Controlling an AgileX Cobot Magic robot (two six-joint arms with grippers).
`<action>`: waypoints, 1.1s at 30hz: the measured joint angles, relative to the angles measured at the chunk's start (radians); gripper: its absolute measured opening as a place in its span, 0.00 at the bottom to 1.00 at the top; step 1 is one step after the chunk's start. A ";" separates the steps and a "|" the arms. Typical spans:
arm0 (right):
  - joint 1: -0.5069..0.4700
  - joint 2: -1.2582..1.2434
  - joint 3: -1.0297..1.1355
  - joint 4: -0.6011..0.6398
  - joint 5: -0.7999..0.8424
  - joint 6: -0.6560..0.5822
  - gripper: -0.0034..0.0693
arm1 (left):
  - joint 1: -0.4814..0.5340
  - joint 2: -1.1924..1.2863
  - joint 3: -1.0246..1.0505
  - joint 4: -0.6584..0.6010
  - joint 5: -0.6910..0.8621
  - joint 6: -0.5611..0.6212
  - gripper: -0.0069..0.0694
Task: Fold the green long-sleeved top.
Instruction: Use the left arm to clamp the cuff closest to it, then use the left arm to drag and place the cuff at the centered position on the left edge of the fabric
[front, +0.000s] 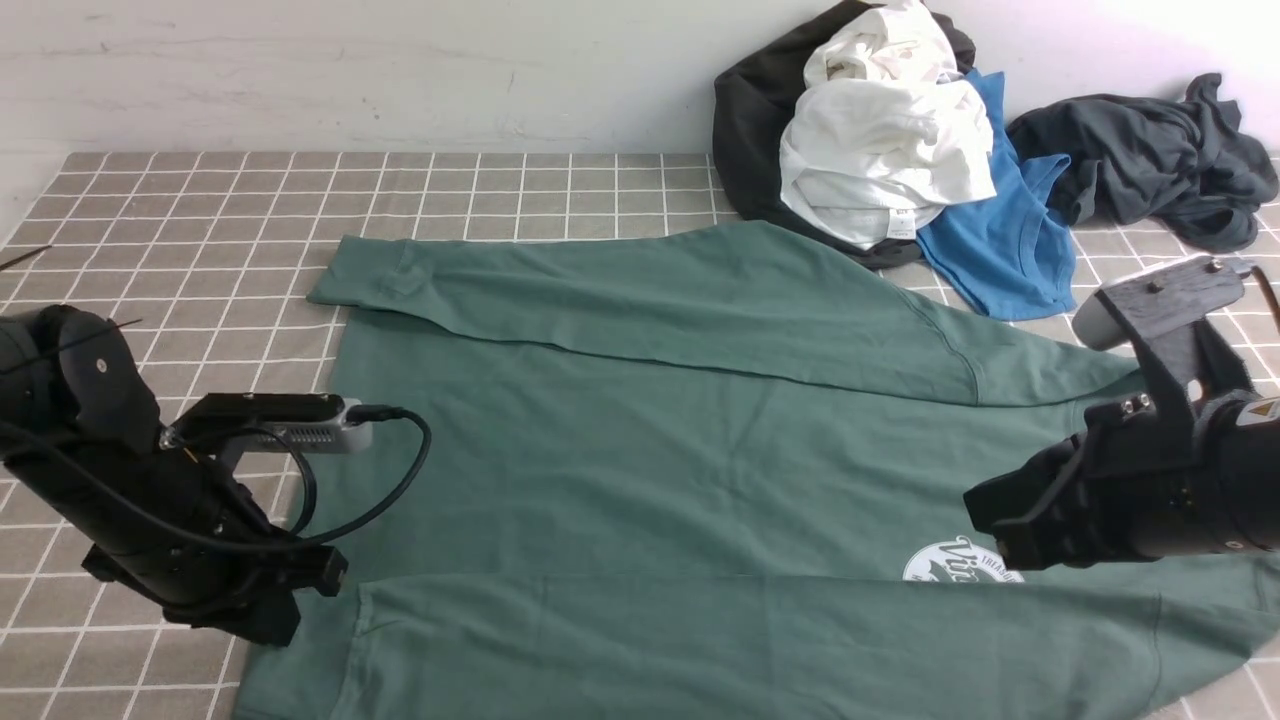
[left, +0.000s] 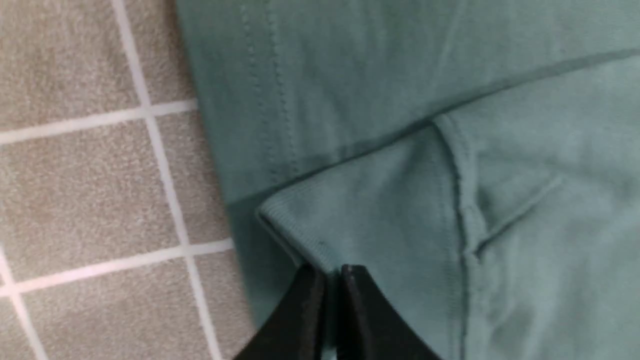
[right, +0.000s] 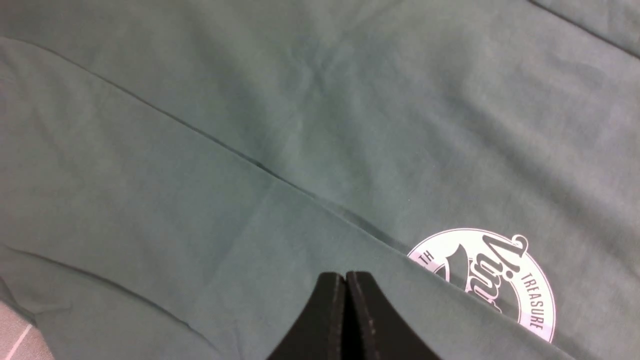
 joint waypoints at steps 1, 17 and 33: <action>0.000 0.000 0.000 0.000 0.000 0.000 0.03 | -0.008 -0.009 -0.003 0.000 0.002 0.005 0.09; 0.000 0.000 0.000 -0.030 -0.003 0.000 0.03 | -0.099 -0.253 -0.292 0.036 0.030 0.083 0.08; 0.000 0.000 0.000 -0.030 -0.004 -0.002 0.03 | -0.028 0.173 -0.445 0.215 -0.112 -0.038 0.33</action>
